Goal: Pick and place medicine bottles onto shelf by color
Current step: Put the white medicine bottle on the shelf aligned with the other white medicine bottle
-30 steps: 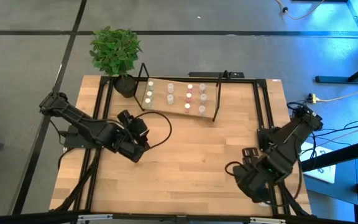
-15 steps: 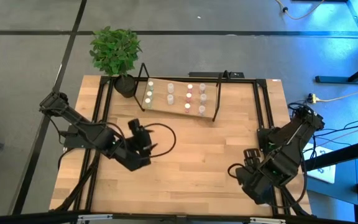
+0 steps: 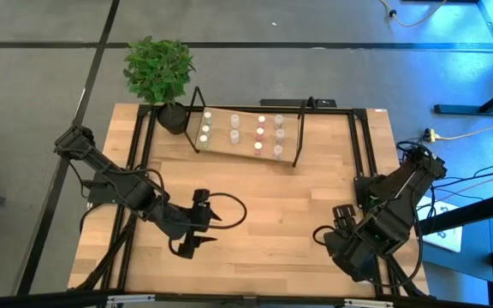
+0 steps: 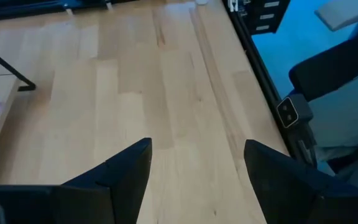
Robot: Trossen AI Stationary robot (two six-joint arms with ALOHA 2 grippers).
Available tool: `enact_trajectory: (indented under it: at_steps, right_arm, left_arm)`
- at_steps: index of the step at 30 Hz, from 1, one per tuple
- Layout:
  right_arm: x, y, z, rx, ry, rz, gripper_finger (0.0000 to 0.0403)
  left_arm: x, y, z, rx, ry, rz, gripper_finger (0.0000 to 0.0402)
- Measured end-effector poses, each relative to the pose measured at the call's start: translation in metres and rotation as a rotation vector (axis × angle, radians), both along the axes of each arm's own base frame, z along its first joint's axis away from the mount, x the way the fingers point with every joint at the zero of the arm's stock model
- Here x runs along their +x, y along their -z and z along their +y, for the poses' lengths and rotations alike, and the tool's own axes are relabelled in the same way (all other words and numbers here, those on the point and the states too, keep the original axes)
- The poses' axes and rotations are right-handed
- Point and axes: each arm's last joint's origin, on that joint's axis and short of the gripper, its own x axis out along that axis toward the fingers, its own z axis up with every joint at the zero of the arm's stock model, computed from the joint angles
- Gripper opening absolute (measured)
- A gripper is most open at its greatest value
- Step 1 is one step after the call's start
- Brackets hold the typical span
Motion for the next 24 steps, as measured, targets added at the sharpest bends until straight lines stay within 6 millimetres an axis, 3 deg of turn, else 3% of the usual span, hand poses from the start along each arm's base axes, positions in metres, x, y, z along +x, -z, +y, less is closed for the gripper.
enact_trajectory:
  at_steps: [12, 17, 24]
  right_arm:
    - [-0.003, 0.0, 0.002, -0.014, -0.147, -0.008, 0.0267]
    - [-0.014, -0.002, 0.009, -0.042, -0.218, -0.048, 0.0267]
    - [-0.036, -0.013, 0.014, -0.008, -0.184, -0.104, 0.0267]
  left_arm:
    - [0.0, 0.0, 0.0, 0.059, 0.047, -0.008, 0.025]
    - [0.0, 0.0, 0.0, 0.059, 0.047, -0.008, 0.025]
    - [0.0, 0.0, 0.0, 0.06, 0.047, -0.008, 0.025]
